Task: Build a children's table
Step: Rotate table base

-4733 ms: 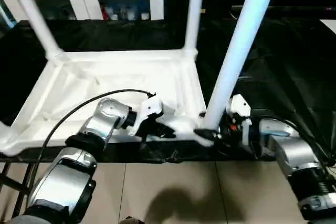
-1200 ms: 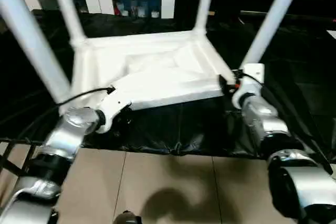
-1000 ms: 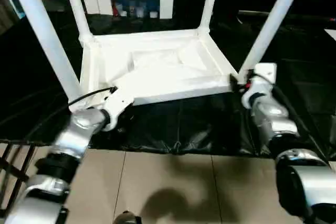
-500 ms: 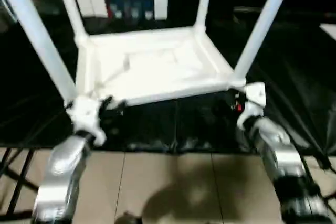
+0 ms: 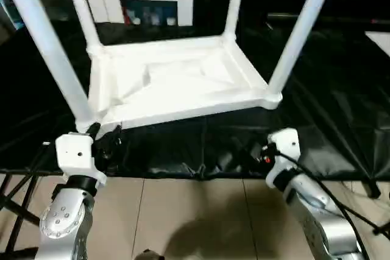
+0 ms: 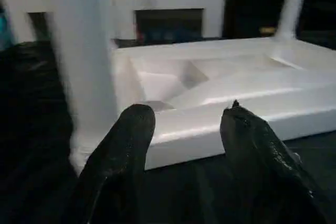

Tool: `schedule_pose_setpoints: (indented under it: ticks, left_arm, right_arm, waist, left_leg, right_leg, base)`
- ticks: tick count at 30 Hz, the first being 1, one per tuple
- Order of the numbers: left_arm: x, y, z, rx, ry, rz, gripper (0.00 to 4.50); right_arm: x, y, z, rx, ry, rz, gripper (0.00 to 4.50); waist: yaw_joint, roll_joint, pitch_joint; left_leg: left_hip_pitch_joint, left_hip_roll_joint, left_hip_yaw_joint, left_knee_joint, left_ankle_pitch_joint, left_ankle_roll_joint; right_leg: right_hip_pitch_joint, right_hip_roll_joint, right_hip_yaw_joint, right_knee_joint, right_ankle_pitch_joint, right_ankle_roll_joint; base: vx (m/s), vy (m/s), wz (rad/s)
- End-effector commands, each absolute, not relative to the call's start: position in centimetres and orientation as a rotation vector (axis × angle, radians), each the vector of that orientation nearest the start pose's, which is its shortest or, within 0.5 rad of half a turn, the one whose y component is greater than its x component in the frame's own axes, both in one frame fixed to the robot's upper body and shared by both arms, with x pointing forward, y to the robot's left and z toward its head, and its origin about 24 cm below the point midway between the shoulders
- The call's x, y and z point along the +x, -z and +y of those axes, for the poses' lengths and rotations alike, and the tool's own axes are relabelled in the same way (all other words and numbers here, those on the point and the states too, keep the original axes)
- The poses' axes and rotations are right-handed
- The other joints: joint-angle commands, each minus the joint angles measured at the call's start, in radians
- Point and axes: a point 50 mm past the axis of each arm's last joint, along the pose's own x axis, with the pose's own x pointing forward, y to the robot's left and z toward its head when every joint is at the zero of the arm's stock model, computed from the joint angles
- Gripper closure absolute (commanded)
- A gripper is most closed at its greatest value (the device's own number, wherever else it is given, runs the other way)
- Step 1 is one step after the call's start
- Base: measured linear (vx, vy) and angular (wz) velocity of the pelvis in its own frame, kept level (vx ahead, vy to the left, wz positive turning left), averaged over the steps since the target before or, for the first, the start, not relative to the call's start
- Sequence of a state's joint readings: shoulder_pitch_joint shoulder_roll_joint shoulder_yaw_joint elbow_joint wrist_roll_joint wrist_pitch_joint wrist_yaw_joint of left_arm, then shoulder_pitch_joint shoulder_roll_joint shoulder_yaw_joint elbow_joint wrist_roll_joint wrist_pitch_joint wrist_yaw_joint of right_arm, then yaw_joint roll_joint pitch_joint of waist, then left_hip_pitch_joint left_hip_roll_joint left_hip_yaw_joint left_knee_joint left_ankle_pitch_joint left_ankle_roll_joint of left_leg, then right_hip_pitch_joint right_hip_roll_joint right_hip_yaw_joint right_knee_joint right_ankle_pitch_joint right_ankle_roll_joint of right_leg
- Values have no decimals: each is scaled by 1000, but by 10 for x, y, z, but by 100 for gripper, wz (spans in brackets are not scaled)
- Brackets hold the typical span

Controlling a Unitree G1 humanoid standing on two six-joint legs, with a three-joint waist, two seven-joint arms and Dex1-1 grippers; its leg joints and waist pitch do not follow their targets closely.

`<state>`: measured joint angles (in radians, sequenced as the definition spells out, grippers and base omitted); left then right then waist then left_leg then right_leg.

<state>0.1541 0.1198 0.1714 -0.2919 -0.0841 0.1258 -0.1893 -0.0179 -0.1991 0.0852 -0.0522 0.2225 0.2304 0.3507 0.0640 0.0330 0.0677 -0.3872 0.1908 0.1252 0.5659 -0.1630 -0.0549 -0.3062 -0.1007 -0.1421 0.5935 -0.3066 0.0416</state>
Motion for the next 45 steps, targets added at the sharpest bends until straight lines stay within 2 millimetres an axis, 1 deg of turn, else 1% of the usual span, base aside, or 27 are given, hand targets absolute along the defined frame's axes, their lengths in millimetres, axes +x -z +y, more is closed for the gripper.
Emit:
schedule_pose_setpoints:
  ticks: [1, 2, 3, 4, 5, 6, 8, 13, 14, 15, 16, 17, 18, 19, 20, 21, 22, 23, 24, 25, 26, 27, 28, 29, 30, 32, 45]
  left_arm:
    - [215, -67, 211, 65, -32, -5, 205]
    - [214, -67, 211, 62, -38, -1, 205]
    - [214, -66, 211, 60, -42, 1, 205]
    - [213, -66, 211, 65, -41, 2, 205]
    - [213, -66, 211, 67, -40, 2, 205]
    - [213, -66, 210, 66, -39, 2, 205]
    - [213, -66, 209, 64, -35, 2, 205]
    - [211, -63, 209, 56, -45, 12, 205]
    - [210, -63, 210, 51, -60, 9, 205]
    - [208, -63, 212, 32, -89, -7, 205]
    - [207, -64, 214, 15, -110, -23, 205]
    - [205, -64, 214, 6, -118, -34, 205]
    - [203, -63, 213, -6, -116, -36, 205]
    - [201, -62, 212, -19, -106, -34, 205]
    - [198, -62, 207, -10, -51, -49, 205]
    - [197, -63, 205, -4, -29, -57, 205]
    - [197, -63, 204, -3, -28, -57, 205]
    - [195, -62, 204, 3, -22, -57, 205]
    - [195, -62, 204, 3, -28, -54, 205]
    - [194, -62, 204, 2, -32, -52, 205]
    - [193, -62, 205, 1, -36, -54, 205]
    - [192, -62, 208, 2, -57, -59, 205]
    - [192, -62, 208, 1, -59, -60, 186]
    - [190, -63, 210, -2, -76, -75, 176]
    - [190, -63, 211, -3, -83, -85, 176]
    - [187, -65, 212, 5, -86, -105, 171]
    - [147, -68, 222, -55, -242, -179, 62]
  right_arm:
    - [252, -43, -149, 43, -419, 161, 131]
    - [252, -43, -151, 50, -400, 164, 131]
    - [252, -43, -152, 55, -389, 166, 131]
    - [253, -42, -155, 65, -367, 167, 131]
    - [253, -42, -155, 68, -357, 167, 131]
    - [252, -42, -156, 69, -351, 167, 131]
    - [252, -42, -156, 64, -345, 168, 131]
    - [248, -38, -157, 56, -320, 181, 131]
    - [248, -38, -157, 56, -319, 181, 131]
    - [247, -38, -157, 52, -322, 182, 131]
    - [246, -38, -157, 47, -325, 183, 131]
    - [245, -38, -157, 40, -331, 181, 131]
    - [244, -38, -157, 36, -336, 178, 131]
    - [244, -38, -157, 36, -339, 177, 131]
    - [243, -38, -156, 41, -343, 174, 131]
    - [243, -38, -156, 42, -343, 173, 131]
    - [243, -38, -156, 42, -343, 173, 131]
    - [243, -38, -156, 42, -345, 172, 131]
    - [243, -38, -155, 42, -345, 171, 131]
    - [244, -38, -155, 41, -346, 170, 131]
    - [244, -38, -154, 41, -349, 169, 131]
    - [245, -38, -153, 41, -356, 170, 131]
    - [245, -38, -153, 41, -357, 170, 131]
    - [245, -38, -151, 36, -369, 171, 131]
    - [245, -38, -150, 33, -375, 170, 131]
    - [244, -38, -148, 28, -392, 169, 131]
    - [242, -36, -144, 12, -451, 179, 131]
  waist:
    - [-1, 5, -40]
    - [-2, -32, -2]
    - [16, -31, 1]
    - [23, -19, 9]
    - [12, -10, -8]
    - [1, 10, -18]
    - [-22, 13, -34]
    - [-26, -6, -73]
    - [-33, -2, -88]
    - [-42, -3, -96]
    - [-60, -1, -109]
    - [-86, 1, -121]
    - [-110, 0, -129]
    - [-120, -5, -127]
    - [-129, -32, -125]
    - [-71, -103, -106]
    - [-50, -102, -107]
    - [-45, -102, -100]
    - [-59, -97, -97]
    - [-61, -75, -91]
    - [-59, -48, -79]
    - [-50, -19, -69]
    - [-50, -11, -66]
    - [-48, -8, -61]
    - [-45, -11, -62]
    - [-36, -20, -62]
    - [-15, -25, -63]
  left_leg:
    - [82, 16, 65, -97, -784, -25]
    - [223, -17, 50, 76, -733, -57]
    - [138, -5, 44, 42, -556, -9]
    - [126, 7, 43, 17, -554, -14]
    - [135, 18, 31, -37, -679, -40]
    - [157, 37, 4, -74, -805, -55]
    - [149, 48, -25, -100, -788, -26]
    - [59, -40, 23, -39, -291, 120]
    - [75, -41, 14, -39, -174, 144]
    - [119, -45, -9, -32, -59, 229]
    - [196, -21, -67, -7, 162, 399]
    - [276, 23, -126, 15, 338, 508]
    - [325, 92, -198, 20, 588, 619]
    - [326, 139, -258, 27, 997, 704]
    - [234, 16, -230, 99, 1102, 499]
    - [0, -156, -104, 134, 519, 276]
    - [-33, -147, -84, 177, 236, 211]
    - [-12, -104, -68, 119, 70, 91]
    - [11, -124, -47, 57, 137, 22]
    - [21, -119, -46, 31, 148, -2]
    - [18, -76, -55, -6, 51, -1]
    - [25, -35, -63, -20, -166, -12]
    - [36, 3, -66, -34, -288, -7]
    - [35, 18, -68, -45, -316, -13]
    - [35, 30, -55, -46, -300, -15]
    - [31, 34, -31, -47, -267, -5]
    - [26, 34, -6, -45, -258, -3]
  right_leg:
    - [-4, -5, 70, -52, -601, -82]
    - [-119, -41, 37, -207, -809, -128]
    - [-10, -74, 92, -188, -795, -157]
    - [16, -66, 73, -187, -784, -140]
    - [23, -5, 46, -135, -641, -108]
    - [16, 14, 50, -95, -474, -116]
    - [33, 14, 65, -62, -283, -134]
    - [143, -3, 123, -123, -139, -149]
    - [145, 21, 109, -112, -56, -133]
    - [126, 63, 93, -82, 87, -78]
    - [49, 83, 81, -2, 218, -14]
    - [-55, 70, 72, 58, 178, 18]
    - [-145, 32, 82, 113, 55, 62]
    - [-204, -43, 131, 139, -32, 96]
    - [-200, -101, 204, 92, 314, 56]
    - [10, -79, 249, 24, 890, 121]
    - [47, -133, 297, 22, 1212, 40]
    - [20, -107, 230, 58, 1585, -59]
    - [3, -23, 135, 52, 1443, -14]
    - [-8, -14, 110, 29, 1256, 24]
    - [-7, -24, 89, -10, 834, 91]
    - [5, -23, 94, -36, 341, 96]
    - [3, -30, 112, -53, 64, -4]
    - [3, -30, 115, -55, 2, -62]
    - [0, -26, 118, -57, -2, -147]
    - [-4, -25, 123, -52, 18, -202]
    - [-15, -34, 129, -51, 17, -179]
  base:
    - [109, -70, 61]
    - [158, -47, 60]
    - [154, -38, 27]
    - [115, 68, -9]
    - [66, 45, -8]
    - [128, 61, -11]
    - [155, 49, -18]
    - [151, 25, -6]
    - [329, 19, 11]
    - [231, 9, 10]
    - [273, -41, 20]
    - [141, -37, 13]
    - [229, -122, -2]
    - [73, -206, -56]
    - [-23, -274, -69]
    - [-111, -190, -53]
    - [-58, -68, 8]
    - [0, 0, 0]
    - [0, 0, 0]
    - [-155, -51, -40]
    - [-103, -4, -21]
    - [-125, -24, -33]
    - [0, 0, 0]
    - [0, 0, 0]
    - [0, 0, 0]
    - [0, 0, 0]
    - [0, 0, 0]
